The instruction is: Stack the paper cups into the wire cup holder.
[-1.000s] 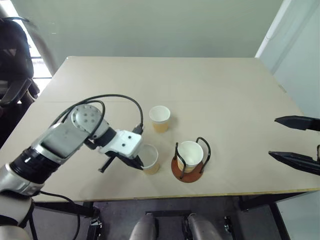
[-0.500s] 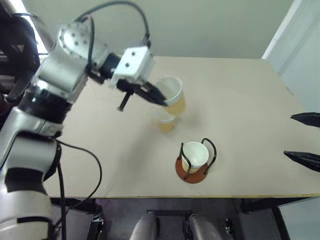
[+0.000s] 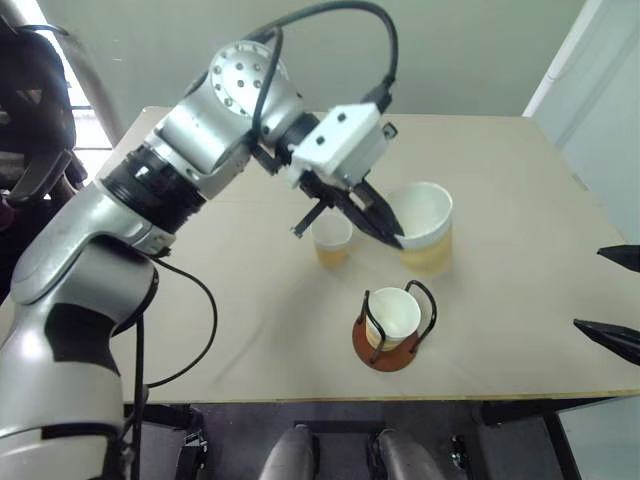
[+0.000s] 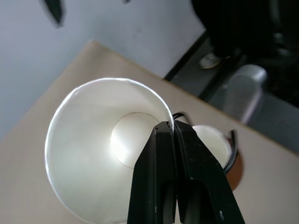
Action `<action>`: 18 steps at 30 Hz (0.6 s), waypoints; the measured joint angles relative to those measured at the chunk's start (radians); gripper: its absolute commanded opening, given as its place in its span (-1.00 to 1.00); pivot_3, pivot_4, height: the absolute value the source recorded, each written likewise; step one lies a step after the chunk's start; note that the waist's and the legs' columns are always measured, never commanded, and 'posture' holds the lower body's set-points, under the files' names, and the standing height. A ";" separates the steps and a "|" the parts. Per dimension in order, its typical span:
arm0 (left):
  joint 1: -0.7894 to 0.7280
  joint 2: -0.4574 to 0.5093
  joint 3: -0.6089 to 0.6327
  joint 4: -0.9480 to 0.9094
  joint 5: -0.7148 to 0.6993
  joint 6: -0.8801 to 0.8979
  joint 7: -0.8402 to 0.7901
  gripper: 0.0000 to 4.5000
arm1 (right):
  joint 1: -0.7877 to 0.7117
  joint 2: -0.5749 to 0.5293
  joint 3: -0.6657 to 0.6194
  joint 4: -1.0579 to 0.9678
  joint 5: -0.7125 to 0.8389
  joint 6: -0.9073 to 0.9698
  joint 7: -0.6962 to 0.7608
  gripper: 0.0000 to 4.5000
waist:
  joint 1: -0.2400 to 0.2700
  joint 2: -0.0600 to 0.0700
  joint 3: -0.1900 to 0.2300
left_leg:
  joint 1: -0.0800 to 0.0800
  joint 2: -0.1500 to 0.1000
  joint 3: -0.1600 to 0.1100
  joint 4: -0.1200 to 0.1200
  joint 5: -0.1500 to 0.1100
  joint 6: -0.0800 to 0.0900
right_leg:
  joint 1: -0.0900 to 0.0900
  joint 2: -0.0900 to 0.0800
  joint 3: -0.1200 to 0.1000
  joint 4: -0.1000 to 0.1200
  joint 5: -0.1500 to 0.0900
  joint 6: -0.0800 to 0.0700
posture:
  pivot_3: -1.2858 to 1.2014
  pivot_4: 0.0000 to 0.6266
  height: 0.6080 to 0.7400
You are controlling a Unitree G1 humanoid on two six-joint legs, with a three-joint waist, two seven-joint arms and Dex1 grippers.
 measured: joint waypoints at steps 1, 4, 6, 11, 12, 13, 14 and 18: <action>-0.004 0.010 -0.030 -0.005 -0.004 -0.010 0.000 -0.98 | 0.003 0.000 -0.007 -0.001 0.002 0.000 -0.002 1.00 | 0.000 0.000 0.000 | 0.000 0.000 0.000 0.001 0.000 0.000 | 0.000 0.000 0.000 0.000 0.000 0.000 | 0.03 -0.52 1.00; -0.017 0.019 -0.100 -0.006 -0.002 -0.040 0.000 -0.98 | 0.011 0.000 -0.009 -0.002 0.005 -0.002 -0.009 1.00 | 0.003 0.000 0.000 | 0.000 -0.001 -0.001 0.003 0.000 0.001 | 0.002 -0.001 0.000 0.000 0.000 0.000 | 0.03 -0.52 1.00; -0.018 0.020 -0.131 -0.007 -0.003 -0.051 0.000 -0.98 | 0.013 -0.001 -0.009 -0.002 0.008 -0.003 -0.015 1.00 | 0.004 0.000 0.000 | 0.000 -0.001 -0.001 0.004 0.001 0.001 | 0.002 -0.002 0.000 0.000 0.000 0.000 | 0.03 -0.52 1.00; -0.019 -0.013 -0.142 0.003 -0.007 -0.055 0.000 -0.98 | 0.014 -0.004 -0.008 -0.003 0.008 -0.009 -0.021 1.00 | 0.004 0.000 0.000 | 0.000 -0.003 0.000 0.004 0.001 0.002 | 0.002 -0.003 0.000 0.000 0.000 0.001 | 0.03 -0.52 1.00; -0.019 -0.023 -0.142 0.005 -0.006 -0.055 0.000 -0.98 | 0.014 -0.004 -0.008 -0.004 0.008 -0.011 -0.023 1.00 | 0.004 0.000 0.000 | 0.000 -0.003 0.000 0.004 0.001 0.002 | 0.002 -0.004 0.000 0.000 0.000 0.001 | 0.03 -0.52 1.00; -0.019 -0.032 -0.142 0.009 -0.002 -0.055 0.000 -0.98 | 0.014 -0.004 -0.008 -0.006 0.008 -0.013 -0.027 1.00 | 0.004 0.000 0.000 | 0.000 -0.003 0.000 0.004 0.001 0.002 | 0.002 -0.004 0.000 0.000 0.000 0.001 | 0.03 -0.52 1.00; -0.018 -0.040 -0.142 0.013 0.003 -0.055 0.000 -0.98 | 0.014 -0.004 -0.008 -0.009 0.008 -0.014 -0.030 1.00 | 0.004 0.000 0.000 | 0.000 -0.003 0.000 0.004 0.001 0.002 | 0.002 -0.004 0.000 0.000 0.000 0.001 | 0.03 -0.52 1.00; -0.016 -0.044 -0.148 0.014 0.012 -0.055 0.000 -0.98 | 0.023 -0.003 -0.008 -0.020 0.008 -0.015 -0.043 1.00 | 0.004 0.000 0.000 | 0.000 -0.003 0.000 0.003 0.001 0.002 | 0.002 -0.004 -0.001 0.000 0.000 0.001 | 0.03 -0.52 1.00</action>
